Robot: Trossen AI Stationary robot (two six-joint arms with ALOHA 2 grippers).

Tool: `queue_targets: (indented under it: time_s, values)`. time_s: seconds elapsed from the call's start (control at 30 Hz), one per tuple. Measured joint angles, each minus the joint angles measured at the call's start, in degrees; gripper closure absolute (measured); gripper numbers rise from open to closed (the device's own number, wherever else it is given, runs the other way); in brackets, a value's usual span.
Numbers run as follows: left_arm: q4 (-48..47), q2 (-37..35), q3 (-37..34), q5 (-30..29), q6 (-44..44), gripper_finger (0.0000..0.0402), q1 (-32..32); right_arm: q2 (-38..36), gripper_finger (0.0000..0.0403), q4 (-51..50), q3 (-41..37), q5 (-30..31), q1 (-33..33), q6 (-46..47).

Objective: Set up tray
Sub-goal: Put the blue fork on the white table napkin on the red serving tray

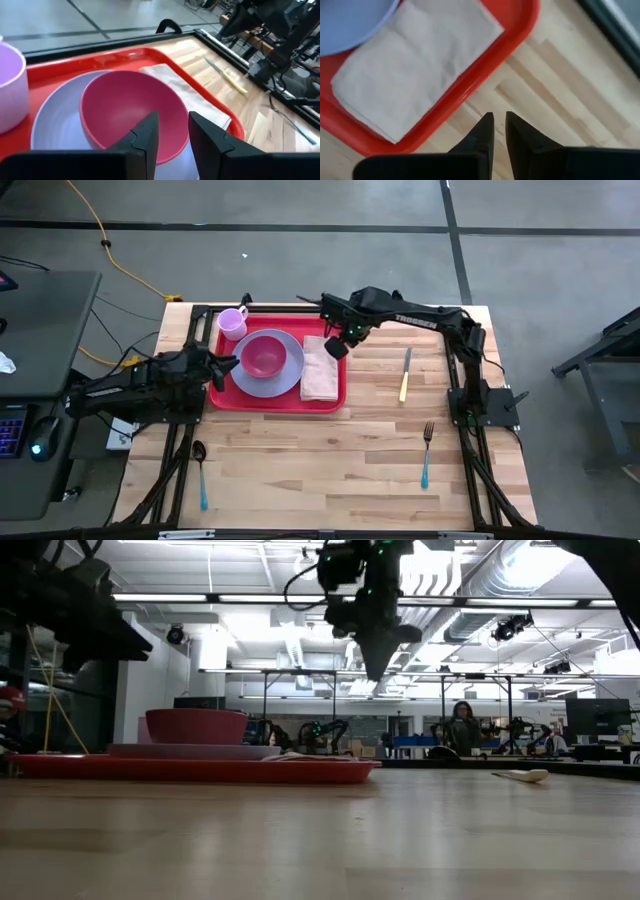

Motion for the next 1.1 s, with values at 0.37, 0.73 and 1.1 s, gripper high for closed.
queue_targets:
  time_s: [0.37, 0.73, 1.1]
  values:
    - [2.8, 0.0, 0.0, 7.1, 4.9, 0.0263, 0.0, -10.6, 0.0375, -3.0, 0.0, 9.9, 1.3, 4.3]
    - [2.7, 0.0, 0.0, 8.6, 6.2, 0.0263, 0.0, -18.4, 0.0374, -13.8, -0.8, 15.7, 6.0, 16.6]
    - [1.9, 0.0, 0.0, 10.3, 6.1, 0.0263, 0.0, -28.7, 0.0371, -13.8, -17.3, 13.7, 12.4, 30.3]
